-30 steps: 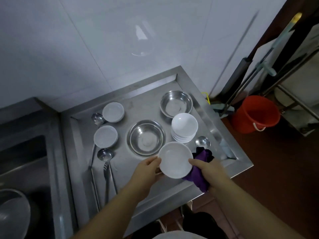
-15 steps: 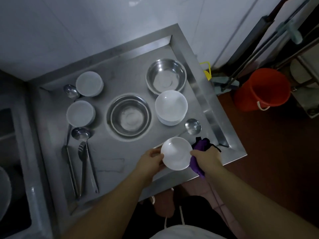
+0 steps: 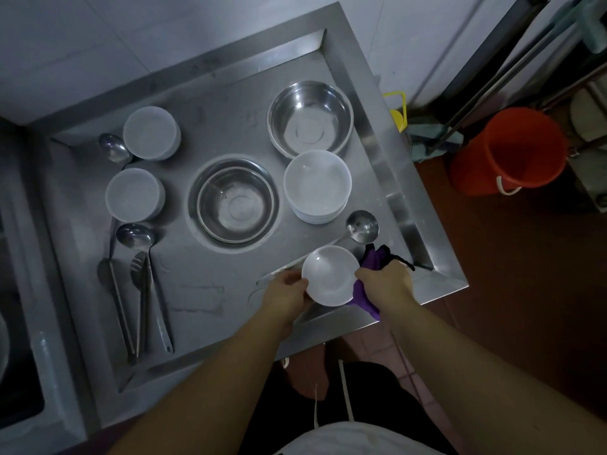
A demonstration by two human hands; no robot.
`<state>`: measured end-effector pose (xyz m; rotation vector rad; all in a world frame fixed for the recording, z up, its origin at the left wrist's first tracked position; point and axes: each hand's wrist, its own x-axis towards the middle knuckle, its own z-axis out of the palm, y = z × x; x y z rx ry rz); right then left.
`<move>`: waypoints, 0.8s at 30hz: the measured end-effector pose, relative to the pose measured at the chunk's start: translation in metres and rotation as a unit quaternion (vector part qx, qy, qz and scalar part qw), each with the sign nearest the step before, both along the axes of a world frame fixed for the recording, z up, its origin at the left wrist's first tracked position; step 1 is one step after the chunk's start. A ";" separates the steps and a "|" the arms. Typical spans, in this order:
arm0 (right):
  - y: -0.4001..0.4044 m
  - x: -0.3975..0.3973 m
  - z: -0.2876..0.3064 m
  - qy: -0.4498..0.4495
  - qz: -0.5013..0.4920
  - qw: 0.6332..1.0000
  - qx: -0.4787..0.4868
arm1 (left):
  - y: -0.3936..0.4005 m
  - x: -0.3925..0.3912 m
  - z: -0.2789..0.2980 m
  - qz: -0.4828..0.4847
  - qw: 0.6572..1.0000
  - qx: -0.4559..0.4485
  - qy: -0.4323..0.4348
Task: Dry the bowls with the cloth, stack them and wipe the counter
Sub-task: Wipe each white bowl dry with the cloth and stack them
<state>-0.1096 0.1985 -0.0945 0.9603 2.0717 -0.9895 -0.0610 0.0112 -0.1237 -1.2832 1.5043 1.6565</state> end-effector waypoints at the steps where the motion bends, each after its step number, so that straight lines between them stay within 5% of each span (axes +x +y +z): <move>1: 0.000 0.000 -0.001 -0.001 0.005 1.000 -0.001 | 0.001 0.000 -0.002 0.004 1.000 -0.003 0.001; 16: 0.021 0.011 0.050 0.103 0.082 0.988 0.077 | -0.011 0.006 0.029 -0.090 0.994 -0.059 -0.007; 24: -0.030 0.006 0.097 0.207 0.241 0.946 0.059 | -0.069 0.023 0.092 -0.179 0.966 -0.180 0.045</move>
